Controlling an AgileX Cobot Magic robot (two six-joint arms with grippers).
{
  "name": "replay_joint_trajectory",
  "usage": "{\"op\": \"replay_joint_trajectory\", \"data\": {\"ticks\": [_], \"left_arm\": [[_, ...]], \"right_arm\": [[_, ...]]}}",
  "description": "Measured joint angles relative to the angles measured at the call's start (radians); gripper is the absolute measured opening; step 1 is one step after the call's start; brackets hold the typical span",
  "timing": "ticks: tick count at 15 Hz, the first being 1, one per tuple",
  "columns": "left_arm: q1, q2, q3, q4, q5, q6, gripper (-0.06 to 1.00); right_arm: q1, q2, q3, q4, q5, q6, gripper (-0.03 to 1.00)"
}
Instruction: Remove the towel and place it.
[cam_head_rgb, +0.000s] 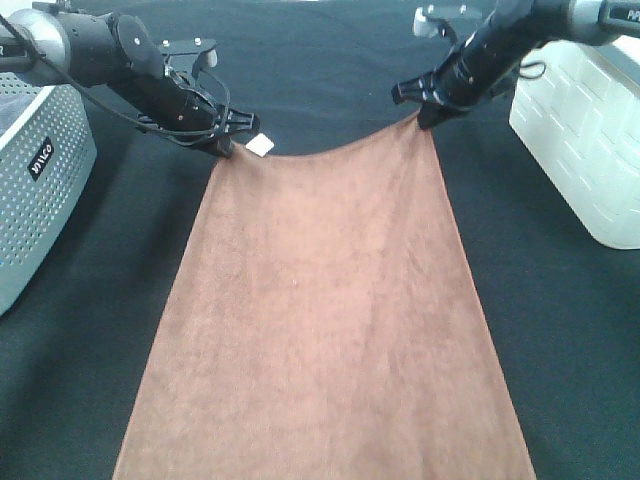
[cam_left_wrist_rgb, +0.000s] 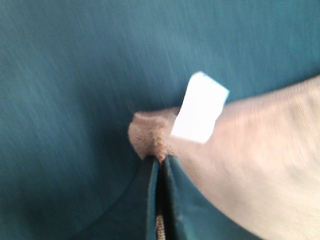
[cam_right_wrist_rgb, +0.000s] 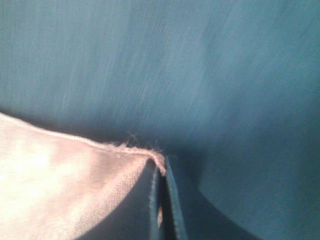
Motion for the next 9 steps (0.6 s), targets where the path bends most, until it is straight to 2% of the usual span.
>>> {"op": "replay_joint_trajectory", "data": {"ticks": [4,9], "left_arm": [[0.000,-0.004,-0.019,0.000,-0.119,0.000,0.00],[0.000,-0.007,-0.097,0.029,-0.243,0.001,0.00]], "right_arm": [[0.000,0.000,-0.059,-0.043,-0.053,0.000,0.01],[-0.031,0.000,-0.070,-0.038,-0.203,0.009,0.01]]}}
